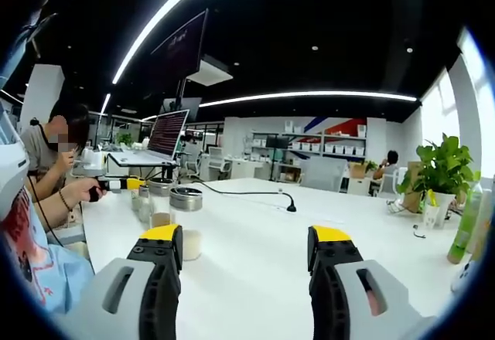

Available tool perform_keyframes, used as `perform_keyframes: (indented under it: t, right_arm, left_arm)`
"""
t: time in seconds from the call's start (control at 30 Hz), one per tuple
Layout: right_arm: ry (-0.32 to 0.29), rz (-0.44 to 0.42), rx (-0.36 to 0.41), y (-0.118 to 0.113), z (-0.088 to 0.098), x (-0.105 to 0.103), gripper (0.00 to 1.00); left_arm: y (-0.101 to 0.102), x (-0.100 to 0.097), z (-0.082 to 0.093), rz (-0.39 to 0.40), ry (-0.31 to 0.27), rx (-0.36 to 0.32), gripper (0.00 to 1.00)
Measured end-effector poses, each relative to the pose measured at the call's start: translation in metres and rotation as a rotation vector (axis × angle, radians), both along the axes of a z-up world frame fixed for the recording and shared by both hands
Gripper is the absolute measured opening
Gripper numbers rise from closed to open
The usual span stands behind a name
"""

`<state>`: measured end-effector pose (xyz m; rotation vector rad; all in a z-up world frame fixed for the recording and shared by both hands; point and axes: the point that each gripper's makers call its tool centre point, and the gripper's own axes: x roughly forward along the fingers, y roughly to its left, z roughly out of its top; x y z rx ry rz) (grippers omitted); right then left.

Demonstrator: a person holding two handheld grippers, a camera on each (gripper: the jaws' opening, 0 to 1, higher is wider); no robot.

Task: Rotate the seasoning bottle until the label or dispensing opening points toward the visible target arrow and the bottle remains upright within the marked orientation range

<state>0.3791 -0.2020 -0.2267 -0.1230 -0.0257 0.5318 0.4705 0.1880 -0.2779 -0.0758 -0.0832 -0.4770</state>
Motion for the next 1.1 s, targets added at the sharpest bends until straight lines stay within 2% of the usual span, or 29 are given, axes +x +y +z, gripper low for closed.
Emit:
perform_keyframes:
  t: [0.53,1.1]
  right_arm:
    - [0.014,0.01,-0.006,0.0022,-0.0035,0.0014,0.67]
    - [0.02,0.012,-0.007,0.0019,-0.0046,0.0007,0.67]
  left_arm:
    - [-0.0037,-0.0014,0.0007,-0.143,-0.004,-0.029,0.33]
    - [-0.009,-0.0061,0.0012,-0.285,-0.018,-0.025,0.33]
